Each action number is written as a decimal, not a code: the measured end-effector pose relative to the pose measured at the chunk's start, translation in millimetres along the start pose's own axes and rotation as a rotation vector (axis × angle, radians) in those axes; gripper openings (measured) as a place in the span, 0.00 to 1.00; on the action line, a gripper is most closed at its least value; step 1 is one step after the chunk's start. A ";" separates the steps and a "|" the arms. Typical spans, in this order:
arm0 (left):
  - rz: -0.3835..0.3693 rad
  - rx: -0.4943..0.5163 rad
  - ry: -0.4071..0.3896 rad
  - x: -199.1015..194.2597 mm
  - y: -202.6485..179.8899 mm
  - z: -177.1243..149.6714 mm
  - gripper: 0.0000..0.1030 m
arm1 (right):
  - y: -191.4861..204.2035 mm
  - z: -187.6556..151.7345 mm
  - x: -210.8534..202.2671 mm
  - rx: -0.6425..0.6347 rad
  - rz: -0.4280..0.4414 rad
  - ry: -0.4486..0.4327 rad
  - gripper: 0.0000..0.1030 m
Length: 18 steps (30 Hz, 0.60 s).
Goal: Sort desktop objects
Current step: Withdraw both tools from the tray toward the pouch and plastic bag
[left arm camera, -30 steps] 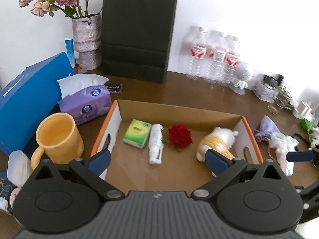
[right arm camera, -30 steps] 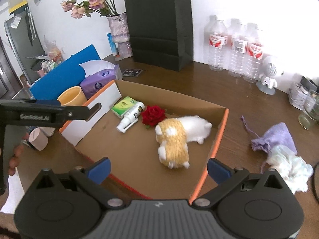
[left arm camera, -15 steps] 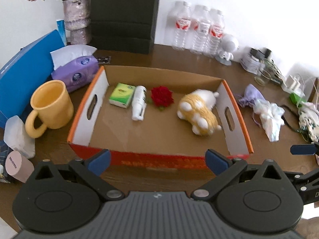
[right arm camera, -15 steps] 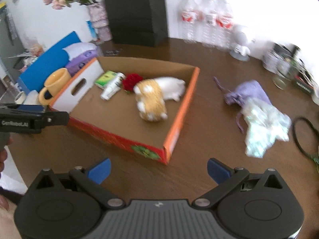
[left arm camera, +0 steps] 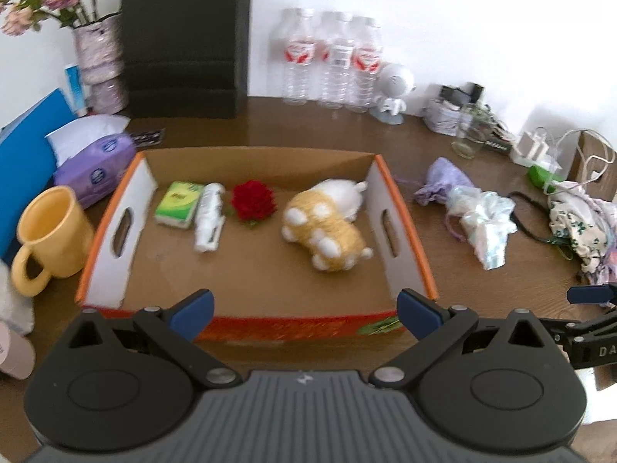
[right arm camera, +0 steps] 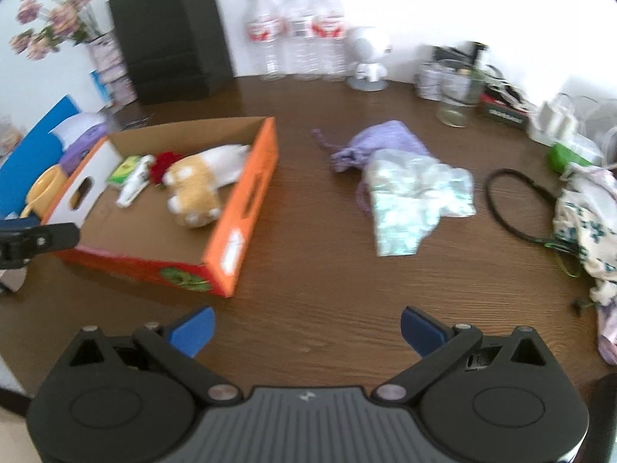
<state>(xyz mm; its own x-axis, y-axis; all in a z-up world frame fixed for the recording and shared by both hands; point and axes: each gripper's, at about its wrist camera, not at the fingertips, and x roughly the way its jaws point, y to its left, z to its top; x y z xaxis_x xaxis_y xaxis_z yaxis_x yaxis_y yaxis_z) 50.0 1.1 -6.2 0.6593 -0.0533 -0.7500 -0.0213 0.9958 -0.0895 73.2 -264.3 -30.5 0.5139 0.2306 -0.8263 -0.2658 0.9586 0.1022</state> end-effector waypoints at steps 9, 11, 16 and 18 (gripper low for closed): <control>-0.082 0.091 -0.021 32.1 -54.7 43.7 1.00 | -55.3 16.9 7.5 0.050 -0.079 -0.049 1.00; -0.098 0.121 -0.020 40.9 -68.9 55.2 1.00 | -65.4 25.4 12.7 0.051 -0.091 -0.057 1.00; -0.133 0.187 -0.032 68.0 -105.7 80.8 1.00 | -86.4 46.1 30.0 0.045 -0.113 -0.065 1.00; -0.140 0.200 -0.025 81.6 -118.1 89.4 1.00 | -93.0 53.1 39.6 0.047 -0.119 -0.061 1.00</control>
<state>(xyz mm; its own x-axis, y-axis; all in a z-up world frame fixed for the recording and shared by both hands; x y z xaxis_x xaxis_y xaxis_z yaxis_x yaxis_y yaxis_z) 173.5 -114.2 1.7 0.6640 -0.1923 -0.7226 0.2192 0.9740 -0.0577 161.5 -335.5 -43.4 0.5885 0.1229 -0.7991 -0.1622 0.9862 0.0323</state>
